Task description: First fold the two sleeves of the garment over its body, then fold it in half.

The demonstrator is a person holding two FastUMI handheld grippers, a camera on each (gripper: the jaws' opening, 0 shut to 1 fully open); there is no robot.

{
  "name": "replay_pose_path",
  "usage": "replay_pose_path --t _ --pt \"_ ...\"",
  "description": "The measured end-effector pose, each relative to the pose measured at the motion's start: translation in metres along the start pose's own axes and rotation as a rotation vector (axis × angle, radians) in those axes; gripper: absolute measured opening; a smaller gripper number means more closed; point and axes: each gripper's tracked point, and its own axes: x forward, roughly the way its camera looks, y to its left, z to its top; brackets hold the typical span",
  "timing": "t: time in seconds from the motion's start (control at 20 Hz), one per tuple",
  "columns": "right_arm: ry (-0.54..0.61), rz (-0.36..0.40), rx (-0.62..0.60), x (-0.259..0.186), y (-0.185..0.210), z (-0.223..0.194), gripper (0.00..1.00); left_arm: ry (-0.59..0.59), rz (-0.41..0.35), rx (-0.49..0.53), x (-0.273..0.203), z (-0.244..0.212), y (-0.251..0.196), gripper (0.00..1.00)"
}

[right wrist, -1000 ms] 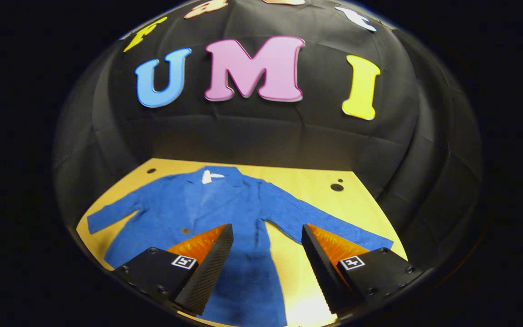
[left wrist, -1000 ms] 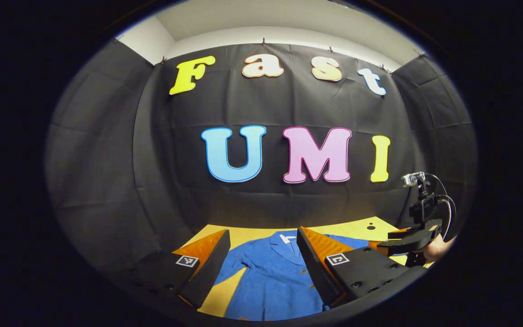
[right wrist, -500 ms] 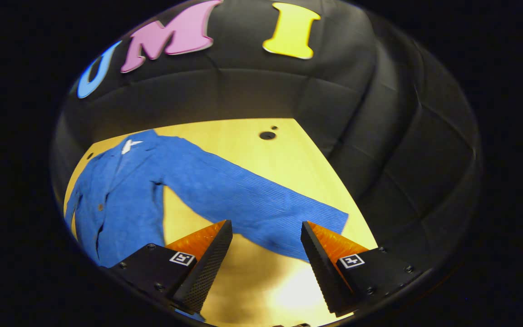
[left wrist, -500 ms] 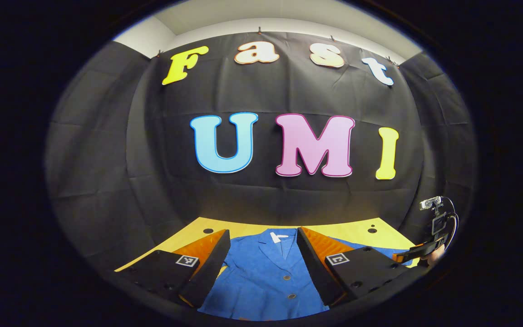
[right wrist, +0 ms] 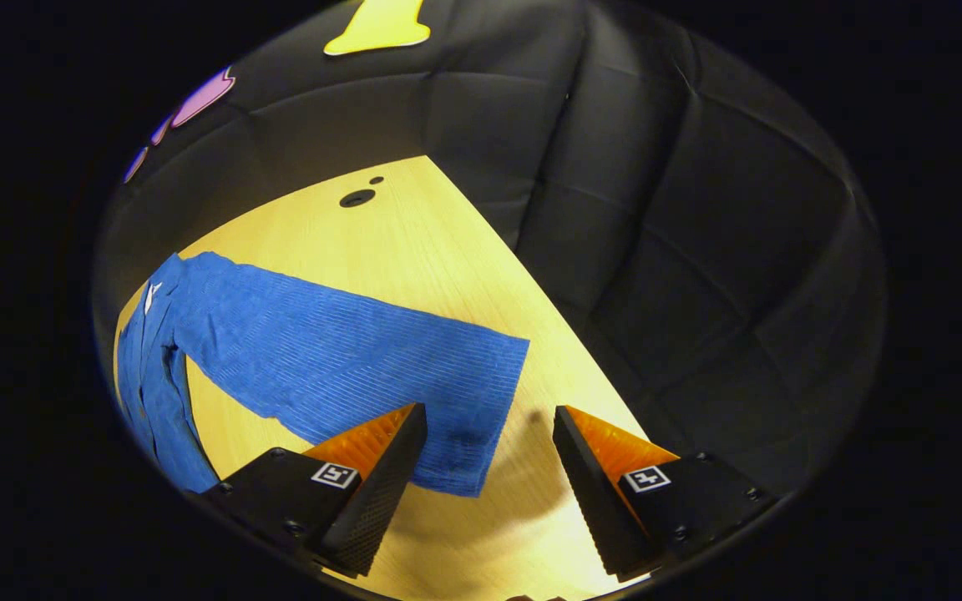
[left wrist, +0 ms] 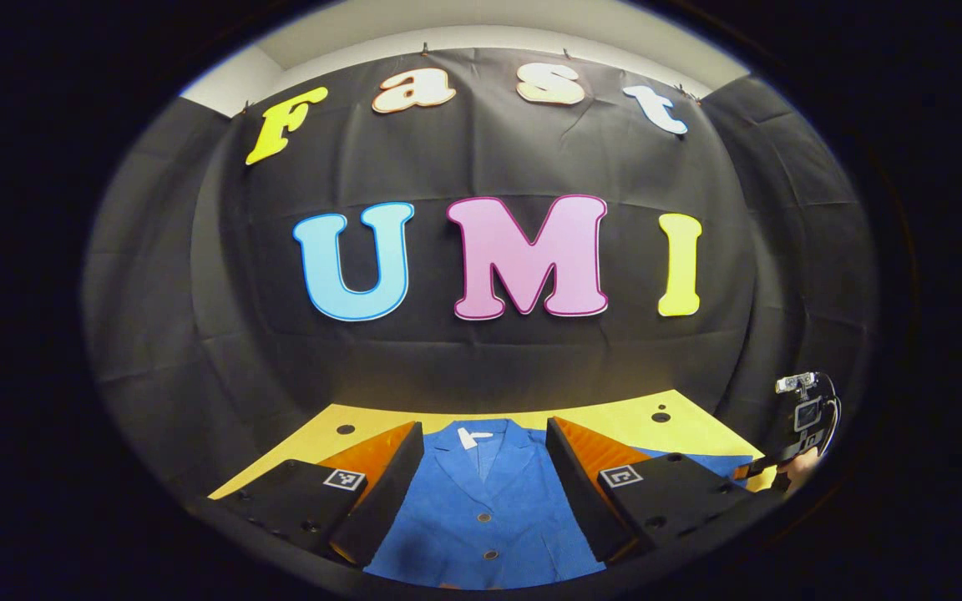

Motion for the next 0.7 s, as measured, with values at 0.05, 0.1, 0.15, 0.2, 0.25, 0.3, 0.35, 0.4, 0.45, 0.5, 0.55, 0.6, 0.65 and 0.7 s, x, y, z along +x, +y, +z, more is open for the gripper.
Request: replay_pose_path --t 0.05,0.1,0.15,0.2,0.25,0.3,0.35,0.4,0.45,0.5,0.55,0.6,0.65,0.7 --pt "0.022 0.018 0.007 0.001 -0.001 -0.005 0.99 0.002 -0.003 0.004 0.000 0.001 -0.002 0.84" --pt "0.018 0.023 0.023 -0.001 -0.001 -0.002 0.98 0.001 -0.008 0.007 0.001 0.002 -0.006 0.84" --pt "0.025 0.026 0.029 0.001 -0.002 -0.003 0.97 -0.002 -0.017 0.012 0.001 0.004 -0.010 0.84" --pt "0.023 0.029 0.021 0.000 0.000 -0.002 0.96 -0.003 -0.024 0.019 0.001 0.005 -0.013 0.84" --pt "0.027 0.037 0.006 0.000 0.002 -0.002 0.96 -0.001 -0.029 0.026 0.002 0.005 -0.015 0.84" --pt "0.028 0.051 -0.008 -0.001 0.004 -0.002 0.94 0.000 -0.033 0.031 0.002 0.005 -0.017 0.84" --pt "0.030 0.057 -0.011 0.001 0.010 -0.002 0.77 0.000 -0.035 0.032 0.000 0.006 -0.017 0.84" --pt "0.037 0.058 -0.008 0.003 0.016 -0.001 0.66 -0.002 -0.036 0.030 -0.001 0.005 -0.018 0.84" --pt "0.038 0.085 -0.009 0.006 0.025 0.001 0.56 -0.004 -0.035 0.028 -0.002 0.006 -0.017 0.84" --pt "0.058 0.088 0.002 0.004 0.031 -0.002 0.39 -0.005 -0.033 0.025 -0.003 0.005 -0.016 0.84" --pt "0.061 0.099 0.006 0.002 0.031 -0.001 0.23 -0.004 -0.029 0.023 -0.005 0.004 -0.014 0.84" --pt "0.062 0.164 0.010 -0.001 0.042 0.002 0.06 -0.001 -0.024 0.021 -0.007 0.002 -0.011 0.84" --pt "0.074 0.212 0.013 -0.002 0.052 0.001 0.06 0.005 -0.019 0.017 -0.008 -0.001 -0.008 0.84" --pt "0.074 0.236 0.017 -0.004 0.058 0.003 0.05 0.013 -0.013 0.010 -0.010 -0.005 -0.003 0.84"
